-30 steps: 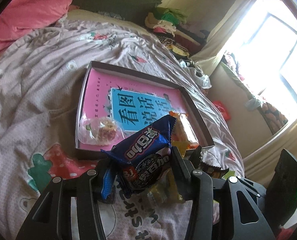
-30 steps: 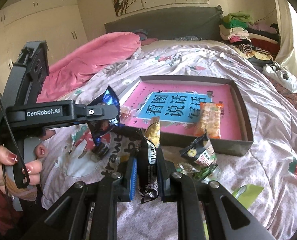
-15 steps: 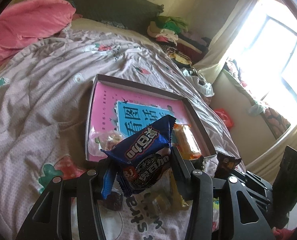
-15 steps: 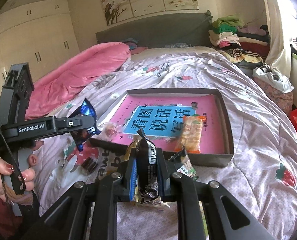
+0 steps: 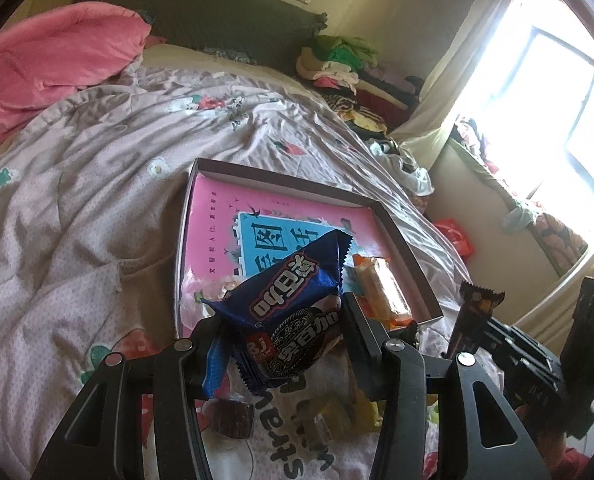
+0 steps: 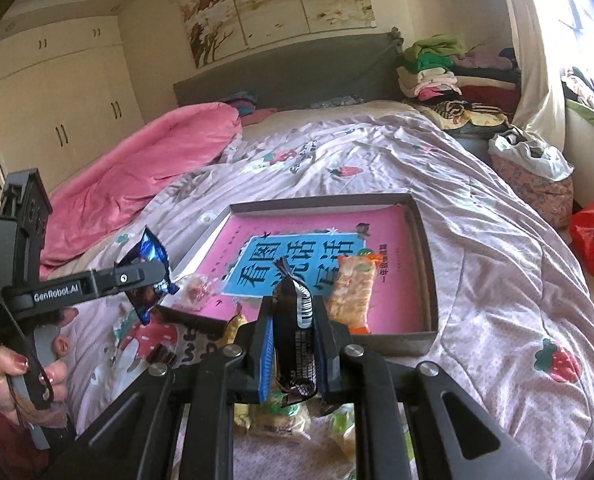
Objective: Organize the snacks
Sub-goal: 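Lift the blue cookie packet with left tool while right tool lifts the chocolate bar, then lower the cookie packet into the tray with left tool while right tool lowers Snickers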
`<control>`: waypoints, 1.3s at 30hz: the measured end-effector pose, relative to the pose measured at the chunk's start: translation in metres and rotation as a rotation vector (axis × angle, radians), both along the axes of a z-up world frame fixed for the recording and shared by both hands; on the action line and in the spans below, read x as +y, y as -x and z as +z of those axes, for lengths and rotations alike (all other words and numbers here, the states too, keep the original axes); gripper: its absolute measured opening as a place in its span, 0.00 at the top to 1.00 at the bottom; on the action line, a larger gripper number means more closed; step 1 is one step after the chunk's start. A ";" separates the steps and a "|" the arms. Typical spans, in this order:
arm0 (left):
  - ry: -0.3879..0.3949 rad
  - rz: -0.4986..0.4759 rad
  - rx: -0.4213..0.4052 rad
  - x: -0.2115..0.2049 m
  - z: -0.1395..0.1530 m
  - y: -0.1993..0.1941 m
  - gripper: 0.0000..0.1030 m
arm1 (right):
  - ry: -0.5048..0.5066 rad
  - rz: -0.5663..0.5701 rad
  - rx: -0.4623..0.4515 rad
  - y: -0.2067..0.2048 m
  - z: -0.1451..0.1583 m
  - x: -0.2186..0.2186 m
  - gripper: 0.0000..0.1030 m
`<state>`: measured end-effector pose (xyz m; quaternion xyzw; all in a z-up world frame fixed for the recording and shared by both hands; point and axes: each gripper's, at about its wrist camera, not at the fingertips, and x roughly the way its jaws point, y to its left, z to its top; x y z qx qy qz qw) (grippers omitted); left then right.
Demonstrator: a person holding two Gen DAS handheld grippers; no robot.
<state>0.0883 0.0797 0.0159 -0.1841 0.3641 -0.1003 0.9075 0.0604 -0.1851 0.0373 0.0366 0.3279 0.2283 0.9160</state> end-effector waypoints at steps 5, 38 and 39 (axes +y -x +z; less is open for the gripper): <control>-0.007 -0.006 -0.001 -0.005 0.000 -0.006 0.50 | -0.007 -0.021 -0.003 -0.009 0.003 -0.005 0.83; -0.016 -0.052 0.010 -0.029 -0.017 -0.050 0.50 | -0.019 -0.154 0.042 -0.060 -0.008 -0.033 0.83; -0.014 -0.056 0.012 -0.030 -0.018 -0.051 0.50 | -0.017 -0.157 0.042 -0.061 -0.008 -0.033 0.83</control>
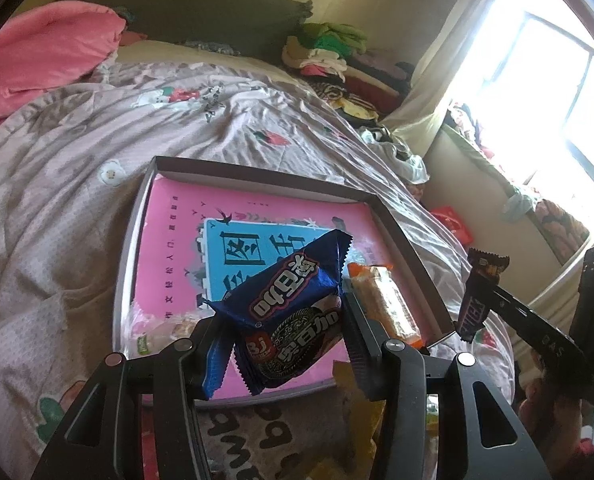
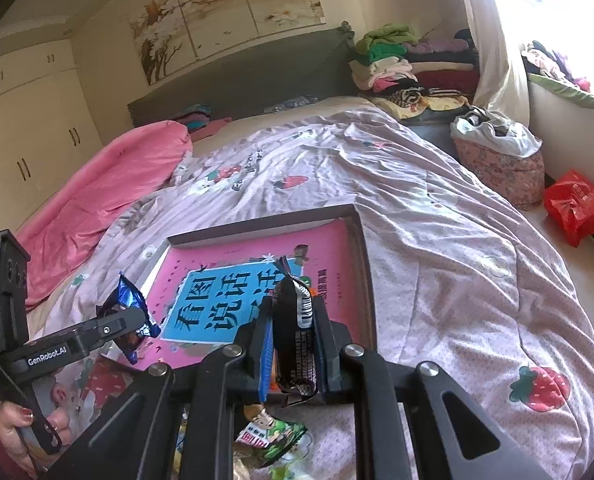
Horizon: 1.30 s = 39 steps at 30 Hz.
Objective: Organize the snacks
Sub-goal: 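Lower the cookie packet into the tray with left tool while right tool lowers Snickers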
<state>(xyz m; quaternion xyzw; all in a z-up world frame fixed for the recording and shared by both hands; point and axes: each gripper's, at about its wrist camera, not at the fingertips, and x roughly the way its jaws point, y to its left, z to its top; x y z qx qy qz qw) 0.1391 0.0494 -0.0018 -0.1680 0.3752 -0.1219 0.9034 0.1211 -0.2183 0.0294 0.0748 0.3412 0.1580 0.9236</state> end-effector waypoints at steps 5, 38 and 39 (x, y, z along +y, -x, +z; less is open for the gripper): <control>-0.001 -0.011 0.008 -0.003 -0.004 -0.005 0.50 | 0.009 -0.006 0.003 -0.004 -0.002 0.001 0.83; -0.043 -0.114 0.057 -0.029 -0.025 -0.020 0.54 | 0.058 -0.047 0.087 -0.025 -0.025 0.006 0.83; -0.045 -0.114 0.057 -0.029 -0.025 -0.020 0.54 | 0.059 -0.048 0.091 -0.025 -0.026 0.006 0.83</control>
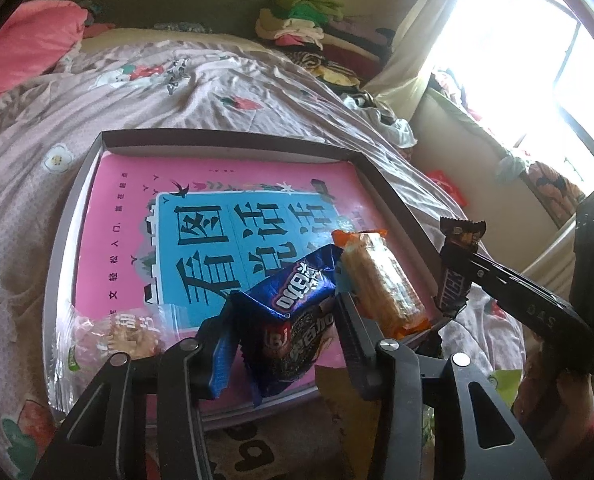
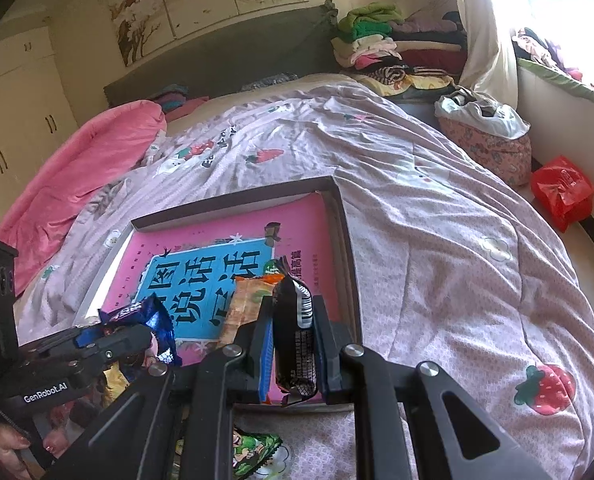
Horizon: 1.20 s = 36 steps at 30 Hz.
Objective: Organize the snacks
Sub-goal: 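Lower the cookie packet into the tray with left tool while right tool lowers Snickers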
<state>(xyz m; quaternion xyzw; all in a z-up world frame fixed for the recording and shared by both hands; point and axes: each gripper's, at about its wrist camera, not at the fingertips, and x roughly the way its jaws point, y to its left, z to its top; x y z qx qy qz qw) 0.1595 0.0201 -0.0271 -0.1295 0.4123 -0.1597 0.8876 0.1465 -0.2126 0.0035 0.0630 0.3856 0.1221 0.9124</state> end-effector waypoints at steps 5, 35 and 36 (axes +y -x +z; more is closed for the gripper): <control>0.002 -0.002 0.004 0.000 -0.001 0.000 0.54 | 0.003 -0.005 0.016 -0.001 -0.005 -0.001 0.83; 0.037 0.016 0.034 0.006 -0.003 0.002 0.54 | -0.008 -0.017 0.073 0.000 -0.011 -0.006 0.82; 0.036 0.015 0.032 0.006 -0.003 0.002 0.54 | -0.006 -0.016 0.071 0.000 -0.011 -0.006 0.82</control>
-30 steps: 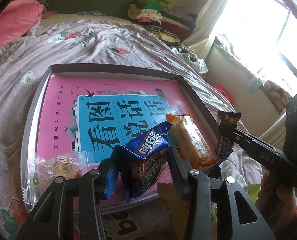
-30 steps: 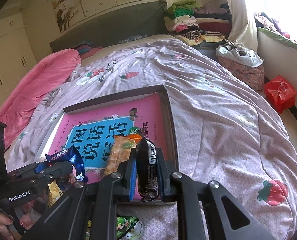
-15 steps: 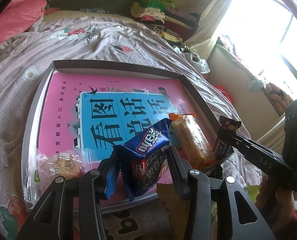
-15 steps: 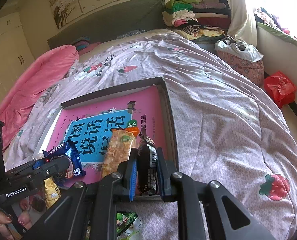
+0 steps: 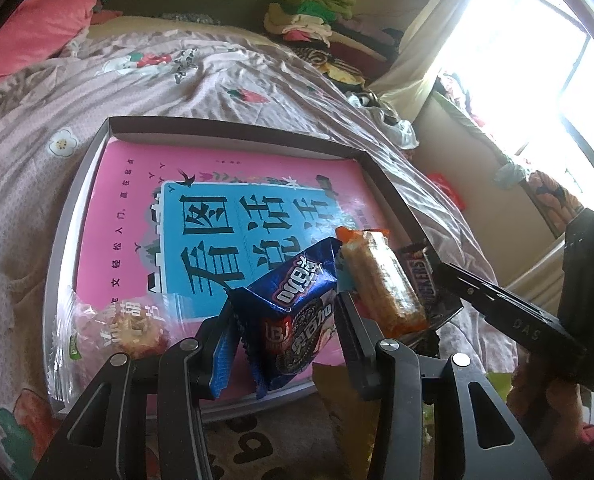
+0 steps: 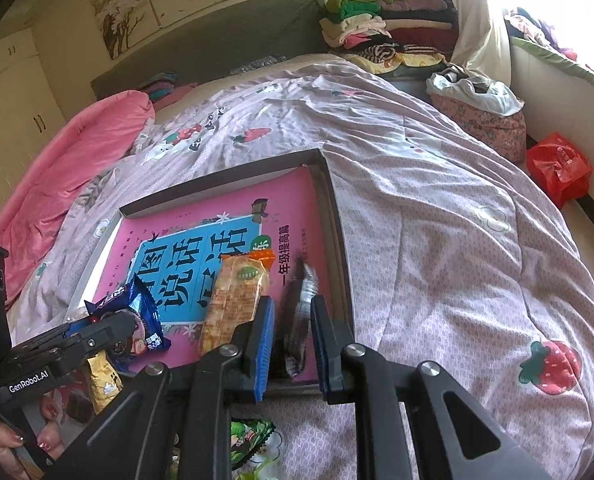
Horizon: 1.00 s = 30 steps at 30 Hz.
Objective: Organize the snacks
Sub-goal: 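Lower the cookie packet into the tray with left tool while right tool lowers Snickers, then open the left tool releasing the cookie packet while the right tool releases the Snickers bar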
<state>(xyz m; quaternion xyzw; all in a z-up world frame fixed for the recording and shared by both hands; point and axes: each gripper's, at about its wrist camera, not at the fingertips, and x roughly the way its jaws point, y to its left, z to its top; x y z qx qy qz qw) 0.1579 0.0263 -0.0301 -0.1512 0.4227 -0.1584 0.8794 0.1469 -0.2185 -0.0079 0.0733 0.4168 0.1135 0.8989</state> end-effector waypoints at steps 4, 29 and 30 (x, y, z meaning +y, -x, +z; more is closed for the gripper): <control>0.000 0.002 0.000 0.000 0.001 0.001 0.53 | -0.005 0.002 -0.006 0.001 0.002 0.000 0.82; 0.044 0.035 -0.036 0.012 0.025 0.013 0.32 | -0.035 0.002 -0.057 0.017 0.025 -0.005 0.68; 0.048 0.038 -0.037 0.013 0.026 0.014 0.30 | -0.036 0.001 -0.058 0.018 0.026 -0.006 0.68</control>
